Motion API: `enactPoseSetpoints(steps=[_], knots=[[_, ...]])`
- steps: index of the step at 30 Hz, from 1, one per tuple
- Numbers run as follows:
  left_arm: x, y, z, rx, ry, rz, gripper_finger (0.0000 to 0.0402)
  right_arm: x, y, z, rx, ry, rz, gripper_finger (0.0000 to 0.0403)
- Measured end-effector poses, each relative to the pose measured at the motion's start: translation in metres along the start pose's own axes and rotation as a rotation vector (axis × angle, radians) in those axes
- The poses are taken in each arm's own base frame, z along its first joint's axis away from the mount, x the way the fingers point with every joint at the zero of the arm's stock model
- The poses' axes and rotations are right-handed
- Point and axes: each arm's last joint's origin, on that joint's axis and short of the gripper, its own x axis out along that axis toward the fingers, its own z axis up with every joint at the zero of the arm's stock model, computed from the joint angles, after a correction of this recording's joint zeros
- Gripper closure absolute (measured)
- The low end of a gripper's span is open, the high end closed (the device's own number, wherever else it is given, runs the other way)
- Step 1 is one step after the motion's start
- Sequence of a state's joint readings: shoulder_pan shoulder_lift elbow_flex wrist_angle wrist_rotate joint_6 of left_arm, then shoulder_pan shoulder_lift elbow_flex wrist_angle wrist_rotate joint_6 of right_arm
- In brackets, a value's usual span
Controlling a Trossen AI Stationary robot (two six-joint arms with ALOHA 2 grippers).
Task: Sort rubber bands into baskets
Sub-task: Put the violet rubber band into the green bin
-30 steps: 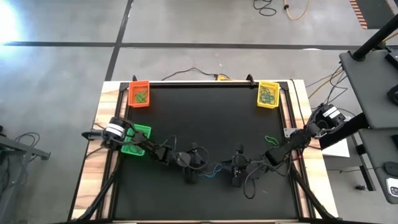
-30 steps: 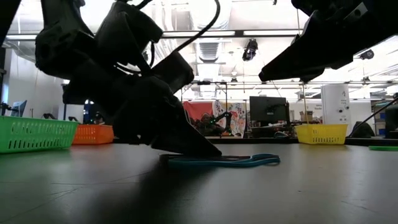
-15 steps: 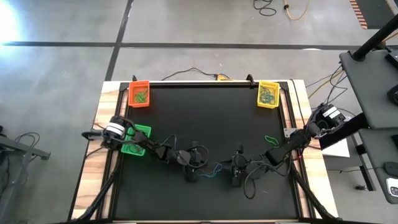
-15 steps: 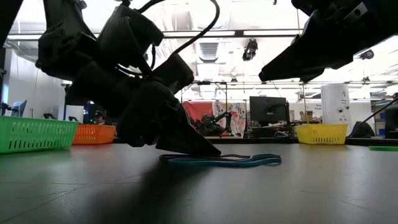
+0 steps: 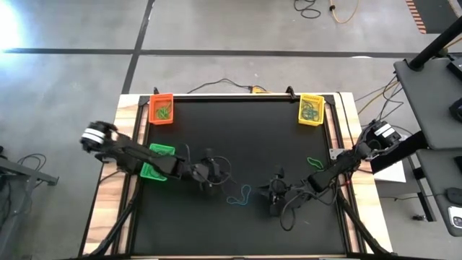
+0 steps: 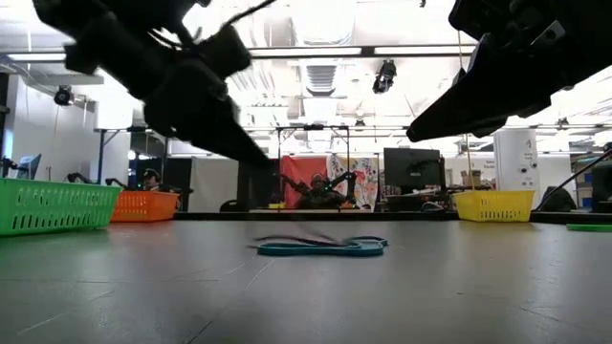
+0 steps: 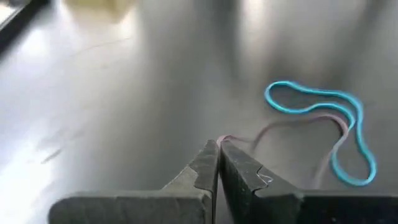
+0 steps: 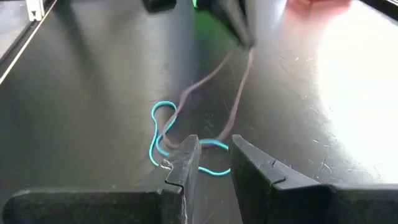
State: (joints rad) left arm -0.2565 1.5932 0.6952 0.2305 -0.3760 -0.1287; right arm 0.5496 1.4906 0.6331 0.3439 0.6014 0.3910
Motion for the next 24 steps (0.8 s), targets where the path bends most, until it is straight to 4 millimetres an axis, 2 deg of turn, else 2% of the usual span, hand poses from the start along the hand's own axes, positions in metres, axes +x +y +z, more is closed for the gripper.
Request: enactPoseSetpoints(steps=[5, 10, 13, 18, 24], knots=[[-0.031, 0.015, -0.001, -0.016, 0.089, 0.103, 0.0401, 0.000, 0.000, -0.001, -0.002, 0.004, 0.001, 0.0321], [-0.062, 0.025, 0.006, -0.052, 0.088, 0.110, 0.0401, 0.000, 0.000, -0.001, -0.003, 0.007, 0.001, 0.0321], [-0.073, 0.028, 0.008, -0.090, 0.086, 0.094, 0.0401, 0.000, 0.000, -0.001, -0.003, 0.006, 0.001, 0.0321], [-0.074, 0.026, -0.004, -0.137, 0.131, 0.023, 0.0401, 0.000, 0.000, -0.001, -0.003, 0.006, -0.001, 0.0321], [-0.050, 0.015, -0.027, -0.205, 0.093, -0.036, 0.0401, 0.000, 0.000, -0.001, -0.003, 0.006, -0.001, 0.0321]])
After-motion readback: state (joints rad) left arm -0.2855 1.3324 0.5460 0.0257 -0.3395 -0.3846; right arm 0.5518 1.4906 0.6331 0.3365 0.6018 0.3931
